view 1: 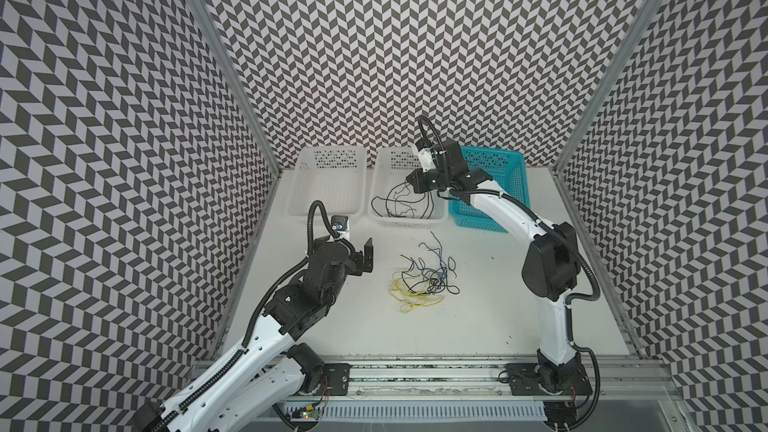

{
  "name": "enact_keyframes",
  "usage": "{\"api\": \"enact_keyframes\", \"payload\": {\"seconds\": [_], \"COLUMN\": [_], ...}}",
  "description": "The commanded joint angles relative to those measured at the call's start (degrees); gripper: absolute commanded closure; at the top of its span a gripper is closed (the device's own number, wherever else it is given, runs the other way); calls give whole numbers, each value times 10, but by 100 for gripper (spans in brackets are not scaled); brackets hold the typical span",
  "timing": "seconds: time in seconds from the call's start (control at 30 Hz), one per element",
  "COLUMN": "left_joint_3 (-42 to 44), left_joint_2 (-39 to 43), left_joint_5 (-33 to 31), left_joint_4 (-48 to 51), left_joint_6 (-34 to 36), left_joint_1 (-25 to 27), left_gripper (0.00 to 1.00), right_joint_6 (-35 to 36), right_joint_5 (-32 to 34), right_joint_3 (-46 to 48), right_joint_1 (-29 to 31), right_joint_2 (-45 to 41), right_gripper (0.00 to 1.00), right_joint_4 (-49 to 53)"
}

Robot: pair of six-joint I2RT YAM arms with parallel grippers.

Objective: Untangle the cables
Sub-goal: 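Lower the black wire into the white basket nearest the teal basket and release, then move the right gripper back down to the wire pile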

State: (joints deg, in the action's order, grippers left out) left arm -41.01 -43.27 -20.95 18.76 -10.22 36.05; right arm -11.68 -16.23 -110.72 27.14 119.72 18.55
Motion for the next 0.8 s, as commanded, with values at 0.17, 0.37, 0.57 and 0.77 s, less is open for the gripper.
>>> {"api": "enact_keyframes", "payload": {"seconds": [0.17,0.37,0.57,0.77], "left_joint_3": [2,-2,-1,-7], "left_joint_2": [-4,-13,-18,-30], "left_joint_5": [16,26,32,54], "left_joint_4": [-12,-7,-9,-6], "left_joint_6": [4,3,3,0], "left_joint_1": [-1,-1,-1,-1], "left_gripper": [0,0,0,0], "right_joint_6": [5,-15,-66,-49], "right_joint_5": [33,33,-4,16], "right_joint_3": [48,105,228,402], "right_joint_1": [-2,-2,9,61], "right_joint_2": [-76,-134,-239,-377], "right_gripper": [77,68,57,53], "right_joint_4": [0,1,-25,-49]}}
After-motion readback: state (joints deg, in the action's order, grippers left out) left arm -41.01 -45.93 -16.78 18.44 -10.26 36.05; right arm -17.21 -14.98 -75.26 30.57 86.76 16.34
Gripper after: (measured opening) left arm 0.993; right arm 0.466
